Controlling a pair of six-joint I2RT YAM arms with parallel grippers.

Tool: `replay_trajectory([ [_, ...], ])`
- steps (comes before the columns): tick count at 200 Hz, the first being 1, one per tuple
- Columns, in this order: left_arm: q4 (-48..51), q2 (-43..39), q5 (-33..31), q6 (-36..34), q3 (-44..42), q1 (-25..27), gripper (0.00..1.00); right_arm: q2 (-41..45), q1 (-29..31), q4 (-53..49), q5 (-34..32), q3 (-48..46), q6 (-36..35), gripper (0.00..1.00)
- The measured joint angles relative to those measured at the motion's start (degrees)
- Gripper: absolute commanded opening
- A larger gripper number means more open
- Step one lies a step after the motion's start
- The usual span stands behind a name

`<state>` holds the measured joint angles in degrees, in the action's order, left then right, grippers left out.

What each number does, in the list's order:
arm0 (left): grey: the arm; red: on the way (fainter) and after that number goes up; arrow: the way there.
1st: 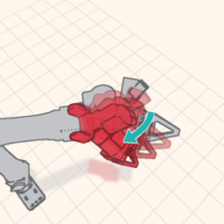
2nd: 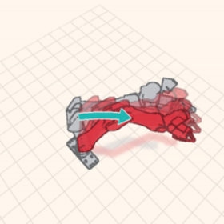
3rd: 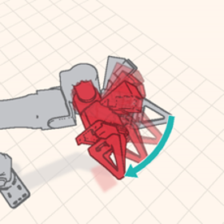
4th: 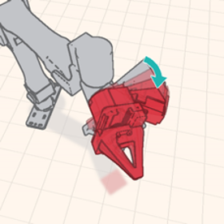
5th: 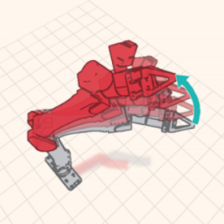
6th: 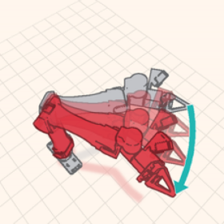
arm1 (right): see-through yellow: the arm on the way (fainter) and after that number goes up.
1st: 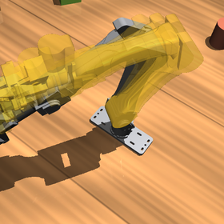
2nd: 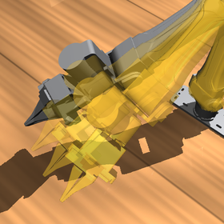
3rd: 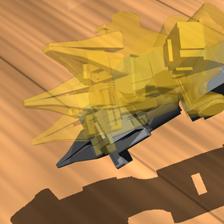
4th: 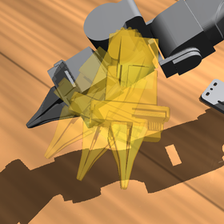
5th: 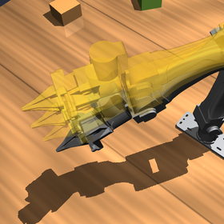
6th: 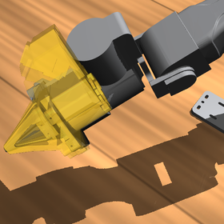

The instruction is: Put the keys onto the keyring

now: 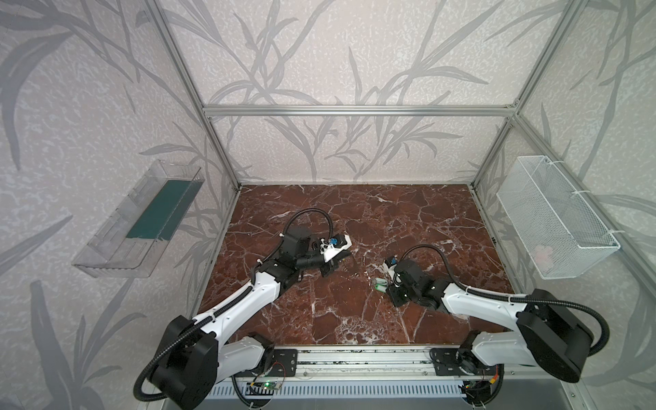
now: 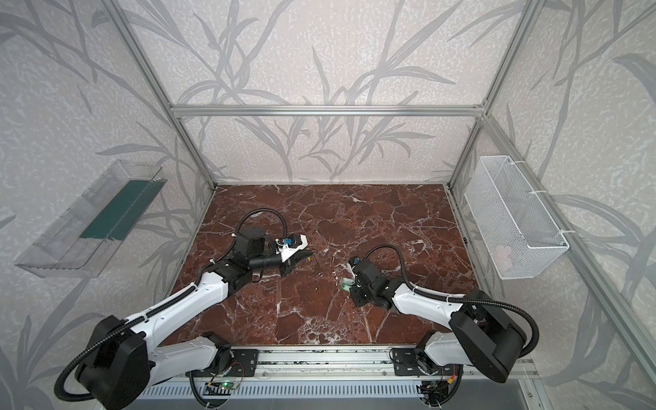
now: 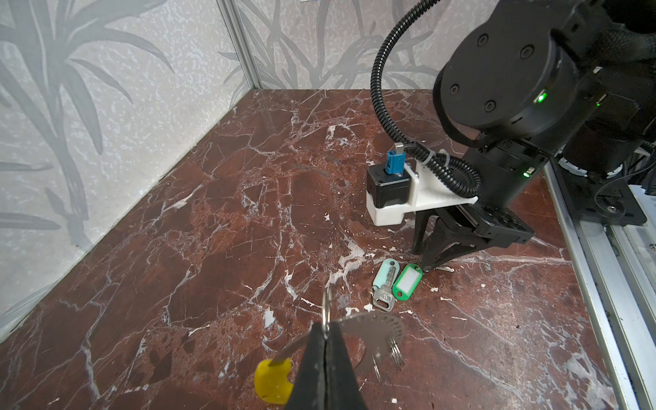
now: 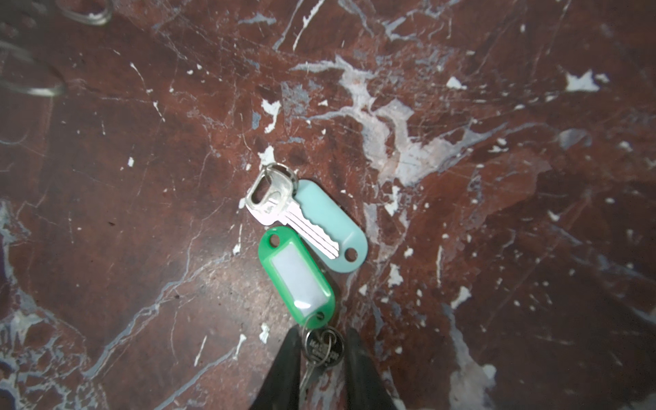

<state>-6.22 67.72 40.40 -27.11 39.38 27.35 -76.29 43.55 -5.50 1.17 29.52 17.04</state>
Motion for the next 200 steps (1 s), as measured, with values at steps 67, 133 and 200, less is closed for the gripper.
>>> replay_trajectory([
  [67, -0.46, 0.33, -0.02, 0.31, 0.02, 0.00, 0.00, -2.01, 0.59, -1.27, -0.24, 1.27, -1.64, 0.13],
  [133, -0.76, 0.55, -0.02, 0.33, 0.35, 0.02, 0.00, 0.20, 0.66, -3.54, -4.04, 1.40, -1.92, 0.08],
  [200, -1.20, 0.81, 0.00, 0.37, 0.76, 0.13, 0.00, 3.10, 0.66, -5.64, -6.88, 1.49, -1.29, 0.20],
])
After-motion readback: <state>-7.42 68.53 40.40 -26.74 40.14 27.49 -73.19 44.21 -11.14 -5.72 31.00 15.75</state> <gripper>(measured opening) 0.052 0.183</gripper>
